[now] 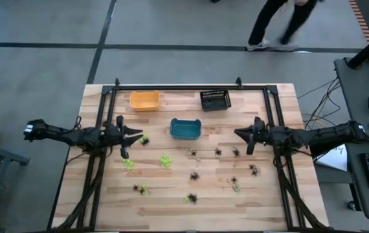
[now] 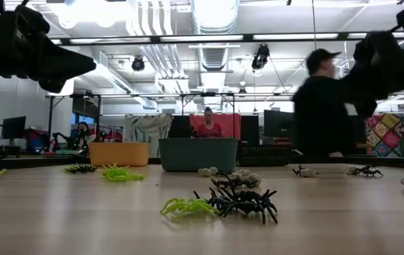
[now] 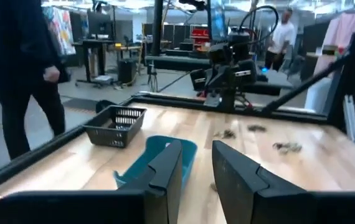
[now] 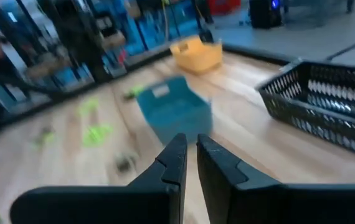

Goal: Sort Halloween decoration
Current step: Put the white skull toy into the black bin

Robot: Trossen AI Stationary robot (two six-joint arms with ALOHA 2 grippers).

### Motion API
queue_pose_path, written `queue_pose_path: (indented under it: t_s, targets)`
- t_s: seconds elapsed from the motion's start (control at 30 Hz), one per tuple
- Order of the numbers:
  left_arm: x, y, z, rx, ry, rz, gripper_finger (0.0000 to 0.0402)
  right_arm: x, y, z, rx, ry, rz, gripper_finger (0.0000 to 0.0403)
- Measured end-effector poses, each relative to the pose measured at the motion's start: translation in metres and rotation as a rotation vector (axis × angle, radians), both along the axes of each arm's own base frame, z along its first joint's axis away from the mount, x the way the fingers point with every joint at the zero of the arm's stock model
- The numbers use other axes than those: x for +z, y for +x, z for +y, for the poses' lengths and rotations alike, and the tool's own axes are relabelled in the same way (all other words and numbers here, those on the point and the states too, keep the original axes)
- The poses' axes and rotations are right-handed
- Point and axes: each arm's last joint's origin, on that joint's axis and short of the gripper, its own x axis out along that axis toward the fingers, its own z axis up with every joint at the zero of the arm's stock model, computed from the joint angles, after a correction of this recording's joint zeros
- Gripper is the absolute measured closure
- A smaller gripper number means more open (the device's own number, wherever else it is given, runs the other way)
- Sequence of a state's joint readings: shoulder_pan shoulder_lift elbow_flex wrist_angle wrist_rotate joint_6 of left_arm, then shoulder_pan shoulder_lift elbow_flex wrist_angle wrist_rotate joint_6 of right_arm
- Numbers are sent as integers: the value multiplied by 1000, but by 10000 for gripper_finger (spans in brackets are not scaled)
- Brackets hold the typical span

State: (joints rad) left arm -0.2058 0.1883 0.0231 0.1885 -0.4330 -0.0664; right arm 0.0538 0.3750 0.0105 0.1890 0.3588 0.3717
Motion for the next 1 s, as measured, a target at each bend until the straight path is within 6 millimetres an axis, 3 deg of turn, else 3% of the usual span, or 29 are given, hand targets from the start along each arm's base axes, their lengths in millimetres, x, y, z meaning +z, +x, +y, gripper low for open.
queue_pose_path:
  t_s: [0.1, 0.2, 0.3, 0.57, 1.0]
  targets:
    - [2, 0, 0, -1, -30, -25, 329, 8, 2, 1, 17, 16, -87, 374]
    - [9, -1, 0, -11, -181, -130, 329, 14, 2, 1, 48, 8, -142, 374]
    - [17, -2, 0, -26, -287, -236, 329, 17, 3, 2, 52, 12, -135, 374]
    - [40, -7, 1, -98, -373, -489, 329, 32, 14, 2, 34, 63, -67, 374]
    - [23, 11, 0, 43, -330, -321, 329, 53, 30, 3, -9, 129, 268, 374]
